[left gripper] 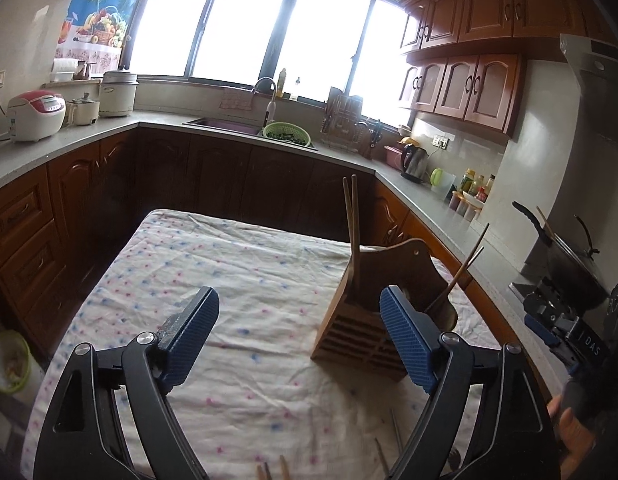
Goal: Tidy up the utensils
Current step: 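Open both tools to drop the chopsticks into the holder, then move both tools back toward the next chopsticks beside the spoons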
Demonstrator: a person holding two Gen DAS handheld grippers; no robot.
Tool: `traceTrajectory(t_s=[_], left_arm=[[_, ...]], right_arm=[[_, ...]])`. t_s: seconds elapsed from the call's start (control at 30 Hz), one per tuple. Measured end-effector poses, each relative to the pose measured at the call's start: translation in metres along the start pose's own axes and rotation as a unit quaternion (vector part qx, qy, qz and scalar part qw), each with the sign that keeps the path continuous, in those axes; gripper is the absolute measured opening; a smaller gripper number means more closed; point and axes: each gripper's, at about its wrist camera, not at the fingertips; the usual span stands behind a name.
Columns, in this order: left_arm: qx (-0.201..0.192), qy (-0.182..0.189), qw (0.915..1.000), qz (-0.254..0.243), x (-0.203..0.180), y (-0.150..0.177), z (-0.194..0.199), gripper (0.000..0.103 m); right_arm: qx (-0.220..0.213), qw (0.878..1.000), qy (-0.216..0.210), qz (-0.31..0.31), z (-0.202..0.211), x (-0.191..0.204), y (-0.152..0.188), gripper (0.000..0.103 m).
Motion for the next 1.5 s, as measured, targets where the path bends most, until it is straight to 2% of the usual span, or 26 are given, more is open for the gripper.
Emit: traceTrajectory(t_s=[0.27, 0.77, 1.03, 1.33, 1.4, 1.5], left_arm=[[0.041, -0.008, 0.9989, 0.019, 0.018, 0.043, 0.03, 0.087], [0.084, -0.03, 0.9957, 0.028, 0.041, 0.109, 0.066, 0.087], [0.097, -0.036, 0.9945, 0.018, 0.038, 0.125, 0.071, 0.087], [0.112, -0.028, 0.9933, -0.008, 0.024, 0.13, 0.061, 0.087], [0.115, -0.026, 0.9929, -0.012, 0.021, 0.129, 0.058, 0.086], [0.123, -0.02, 0.9921, -0.016, 0.018, 0.129, 0.052, 0.08]], right_arm=[[0.017, 1.0, 0.004, 0.003, 0.034, 0.0, 0.034, 0.077], [0.053, 0.998, 0.01, 0.035, 0.08, 0.009, 0.096, 0.077], [0.064, 0.997, 0.007, 0.044, 0.087, 0.013, 0.115, 0.077], [0.085, 0.995, 0.008, 0.043, 0.079, 0.012, 0.125, 0.076], [0.092, 0.995, 0.009, 0.043, 0.074, 0.011, 0.126, 0.072], [0.106, 0.993, 0.009, 0.042, 0.065, 0.01, 0.129, 0.065]])
Point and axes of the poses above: each gripper's, at about its wrist camera, not at the fingertips, and z roughly against the way its jaws point, x to its left, y to its underside, and after that the axes turned 6 degrees about x, right-handed
